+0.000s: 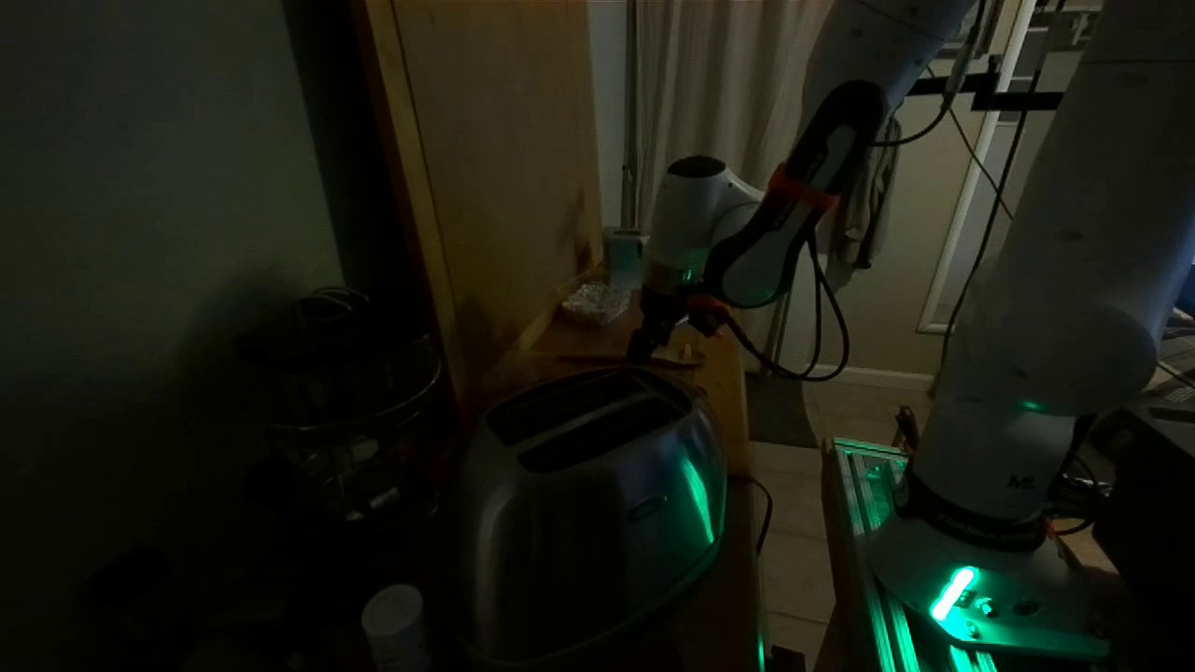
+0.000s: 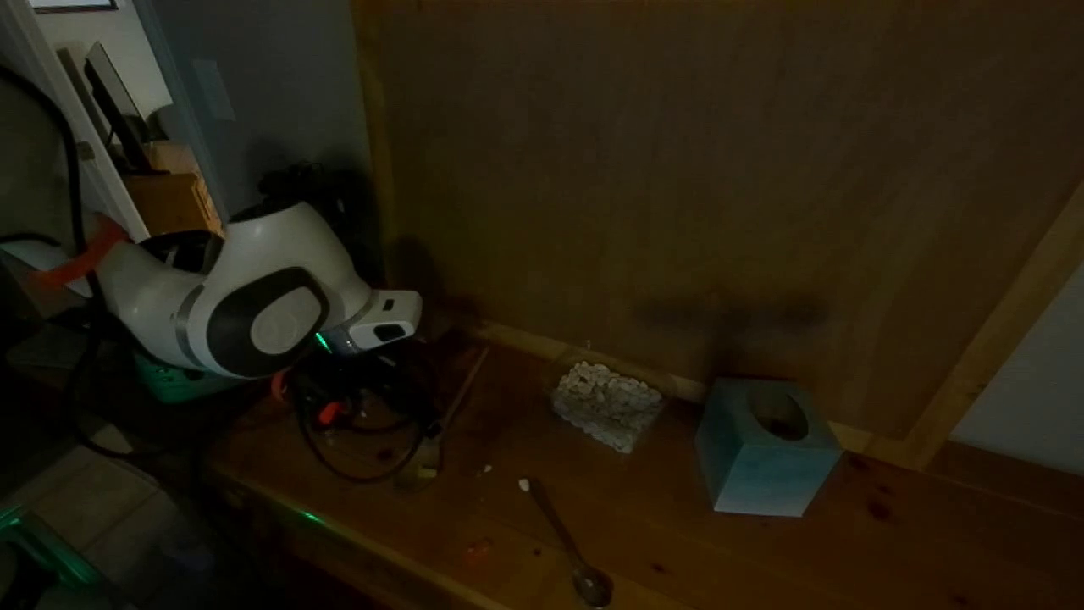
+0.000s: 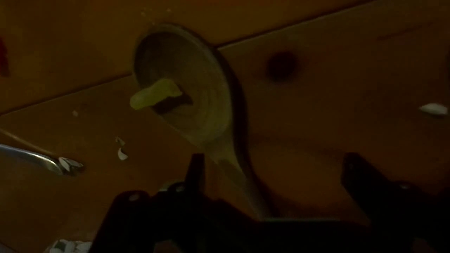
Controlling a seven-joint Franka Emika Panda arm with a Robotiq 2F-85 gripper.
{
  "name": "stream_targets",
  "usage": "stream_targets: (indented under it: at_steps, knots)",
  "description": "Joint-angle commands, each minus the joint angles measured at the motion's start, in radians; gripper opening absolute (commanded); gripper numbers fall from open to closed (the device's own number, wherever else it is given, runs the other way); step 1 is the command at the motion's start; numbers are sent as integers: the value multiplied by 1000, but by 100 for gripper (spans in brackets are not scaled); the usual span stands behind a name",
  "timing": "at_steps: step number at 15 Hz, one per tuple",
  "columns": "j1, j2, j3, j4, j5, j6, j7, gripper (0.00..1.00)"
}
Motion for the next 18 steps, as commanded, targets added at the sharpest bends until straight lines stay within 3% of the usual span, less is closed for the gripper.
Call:
stream_targets:
  at_steps: [1,2,6,8,11,18]
  knots:
    - [7,0,7,3,37,0,-32,100]
    - [-12,-2,36,5,67,-2,-59,100]
    - [-11,-2,37,5,73,-2,-65,100]
    - [5,-12,30,21,20,-34,-49,100]
    - [-1,-24,66,42,46,-88,-121,100]
    - [50,22,68,117,295,-164,-450,100]
